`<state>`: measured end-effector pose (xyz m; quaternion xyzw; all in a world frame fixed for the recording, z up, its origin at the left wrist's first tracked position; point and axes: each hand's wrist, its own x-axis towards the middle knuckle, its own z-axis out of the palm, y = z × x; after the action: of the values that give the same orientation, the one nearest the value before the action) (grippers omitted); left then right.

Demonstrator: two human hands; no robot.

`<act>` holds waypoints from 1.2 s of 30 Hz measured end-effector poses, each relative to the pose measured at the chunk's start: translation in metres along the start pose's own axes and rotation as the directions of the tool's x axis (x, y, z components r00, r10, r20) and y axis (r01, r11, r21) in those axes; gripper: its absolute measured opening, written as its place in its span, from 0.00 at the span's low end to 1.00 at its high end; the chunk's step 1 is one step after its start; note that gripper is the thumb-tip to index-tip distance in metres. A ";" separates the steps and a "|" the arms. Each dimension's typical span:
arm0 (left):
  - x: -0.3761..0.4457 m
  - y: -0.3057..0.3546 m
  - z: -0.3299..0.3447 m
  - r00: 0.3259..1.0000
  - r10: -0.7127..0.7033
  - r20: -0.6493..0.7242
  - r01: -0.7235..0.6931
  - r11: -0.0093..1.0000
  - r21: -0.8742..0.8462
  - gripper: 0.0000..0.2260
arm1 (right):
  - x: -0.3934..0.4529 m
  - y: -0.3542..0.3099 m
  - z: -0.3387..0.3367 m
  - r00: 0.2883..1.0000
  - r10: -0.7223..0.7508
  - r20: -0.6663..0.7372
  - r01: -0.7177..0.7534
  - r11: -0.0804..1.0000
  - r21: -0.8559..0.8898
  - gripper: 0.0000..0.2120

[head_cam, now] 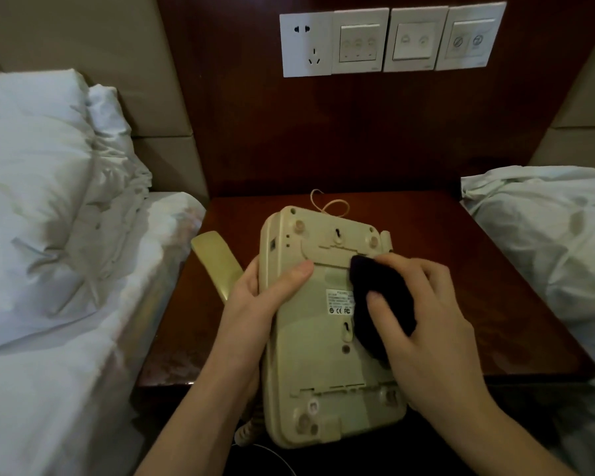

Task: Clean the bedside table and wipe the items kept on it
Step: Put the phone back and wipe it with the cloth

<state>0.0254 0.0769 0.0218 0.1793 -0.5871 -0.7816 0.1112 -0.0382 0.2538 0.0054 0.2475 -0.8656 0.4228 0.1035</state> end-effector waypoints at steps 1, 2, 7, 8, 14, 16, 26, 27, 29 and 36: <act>-0.001 -0.001 0.001 1.000 -0.003 0.017 0.004 1.000 -0.029 0.23 | 0.001 -0.002 -0.001 1.000 -0.002 -0.007 0.002 1.000 0.010 0.15; -0.001 -0.002 0.001 1.000 -0.003 0.028 0.005 0.998 -0.055 0.23 | 0.001 -0.005 0.000 1.000 -0.010 -0.008 0.010 1.000 0.021 0.15; -0.002 -0.004 0.001 0.999 -0.012 0.052 0.019 0.990 -0.140 0.21 | -0.020 -0.036 0.014 0.982 -0.174 0.074 0.167 0.982 0.090 0.12; -0.003 -0.004 0.000 0.999 -0.012 0.048 0.020 0.988 -0.154 0.21 | -0.023 -0.039 0.016 0.973 -0.213 0.089 0.206 0.975 0.079 0.11; -0.005 -0.002 0.007 1.000 0.016 -0.013 -0.018 0.992 -0.126 0.19 | 0.013 -0.048 0.011 0.991 -0.124 0.053 0.120 0.990 0.076 0.07; -0.004 0.000 0.005 1.000 0.029 -0.011 -0.031 0.987 -0.160 0.19 | -0.002 -0.057 0.007 0.979 -0.142 0.148 0.130 0.988 0.086 0.07; -0.002 0.001 0.002 1.000 0.010 -0.029 -0.013 0.994 -0.111 0.17 | 0.003 -0.051 0.013 0.986 -0.125 0.109 0.122 0.992 0.036 0.07; -0.003 0.001 0.002 0.999 0.012 -0.036 -0.016 0.991 -0.136 0.17 | -0.006 -0.056 0.012 0.978 -0.143 0.154 0.137 0.989 0.049 0.07; -0.003 0.000 0.002 0.998 0.014 -0.063 -0.024 0.985 -0.169 0.16 | -0.020 -0.065 0.014 0.959 -0.193 0.210 0.178 0.980 0.088 0.08; -0.003 -0.001 0.003 0.995 0.003 -0.099 -0.013 0.995 -0.096 0.16 | 0.009 -0.046 0.010 0.984 -0.093 0.154 0.096 0.995 -0.011 0.06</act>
<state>0.0270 0.0816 0.0218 0.2099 -0.5432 -0.7987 0.1518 -0.0214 0.2187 0.0340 0.3192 -0.8621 0.3892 0.0590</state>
